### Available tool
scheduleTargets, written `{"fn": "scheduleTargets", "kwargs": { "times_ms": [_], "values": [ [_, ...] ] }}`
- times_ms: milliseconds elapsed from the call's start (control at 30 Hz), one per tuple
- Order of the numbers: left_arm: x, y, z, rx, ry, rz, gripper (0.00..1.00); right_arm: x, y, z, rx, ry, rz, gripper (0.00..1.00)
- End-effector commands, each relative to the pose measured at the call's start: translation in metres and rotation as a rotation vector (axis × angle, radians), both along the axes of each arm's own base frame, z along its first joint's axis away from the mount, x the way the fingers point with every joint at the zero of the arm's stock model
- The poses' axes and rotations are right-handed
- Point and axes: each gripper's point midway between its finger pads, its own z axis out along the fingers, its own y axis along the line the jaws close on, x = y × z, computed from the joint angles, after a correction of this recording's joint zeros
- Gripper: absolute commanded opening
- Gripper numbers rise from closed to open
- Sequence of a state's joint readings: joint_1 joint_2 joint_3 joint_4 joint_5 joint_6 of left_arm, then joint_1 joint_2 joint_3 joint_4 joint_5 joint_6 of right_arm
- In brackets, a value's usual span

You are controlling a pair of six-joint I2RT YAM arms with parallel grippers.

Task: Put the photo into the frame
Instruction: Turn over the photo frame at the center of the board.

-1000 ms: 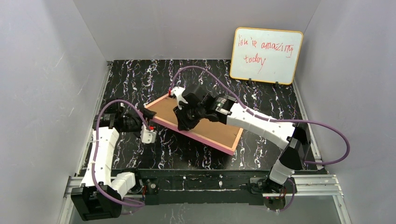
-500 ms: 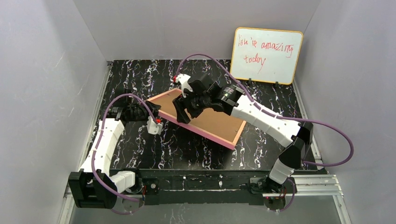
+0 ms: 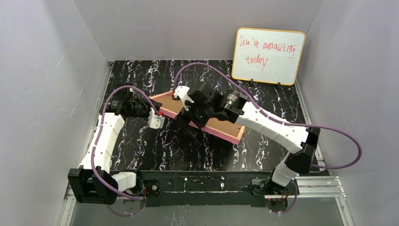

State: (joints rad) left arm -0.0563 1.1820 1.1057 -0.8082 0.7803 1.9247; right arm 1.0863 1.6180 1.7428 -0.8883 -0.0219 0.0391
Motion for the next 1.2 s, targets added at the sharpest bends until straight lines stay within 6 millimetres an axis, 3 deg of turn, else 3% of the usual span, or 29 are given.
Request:
{"fn": "scheduleTargets", "kwargs": {
  "times_ms": [0,133,233,433,533,567,600,633,667,700,867,967,1067,1167],
  "values": [
    [-0.005,-0.003,0.011,-0.051,0.075,0.039,0.17,0.002,-0.012,0.005,-0.07,-0.116,0.025,0.92],
    [-0.004,-0.002,0.012,-0.054,0.106,0.054,0.16,0.007,-0.017,-0.011,-0.225,-0.258,0.0,0.84],
    [-0.004,-0.003,0.012,-0.058,0.113,0.057,0.16,0.02,-0.02,-0.012,-0.306,-0.393,-0.061,0.72],
    [-0.005,-0.003,0.014,-0.073,0.126,0.069,0.16,0.034,-0.016,0.01,-0.275,-0.552,-0.138,0.5],
    [-0.006,-0.004,0.016,-0.087,0.137,0.083,0.18,0.036,-0.012,0.022,-0.225,-0.574,-0.146,0.44],
    [-0.005,-0.004,0.018,-0.097,0.145,0.095,0.22,0.037,-0.011,0.023,-0.221,-0.579,-0.148,0.41],
    [-0.004,-0.005,0.02,-0.11,0.149,0.106,0.33,0.038,-0.009,0.025,-0.212,-0.583,-0.151,0.38],
    [-0.002,-0.005,0.023,-0.126,0.155,0.122,0.52,0.038,-0.008,0.027,-0.202,-0.583,-0.157,0.35],
    [0.0,-0.006,0.026,-0.146,0.155,0.139,0.81,0.038,-0.006,0.03,-0.188,-0.584,-0.16,0.33],
    [0.005,-0.006,0.032,-0.174,0.151,0.167,0.96,0.038,-0.004,0.034,-0.167,-0.583,-0.164,0.31],
    [0.021,-0.009,0.065,-0.385,0.171,0.319,0.98,0.043,0.005,0.046,-0.107,-0.556,-0.179,0.2],
    [0.038,-0.003,0.097,-0.559,0.184,0.429,0.98,0.052,0.013,0.054,-0.066,-0.525,-0.193,0.15],
    [0.064,0.027,0.135,-0.807,0.218,0.583,0.98,0.068,0.023,0.067,0.007,-0.451,-0.222,0.11],
    [0.087,0.07,0.178,-1.064,0.254,0.673,0.98,0.089,0.034,0.083,0.092,-0.375,-0.253,0.1]
  ]
}}
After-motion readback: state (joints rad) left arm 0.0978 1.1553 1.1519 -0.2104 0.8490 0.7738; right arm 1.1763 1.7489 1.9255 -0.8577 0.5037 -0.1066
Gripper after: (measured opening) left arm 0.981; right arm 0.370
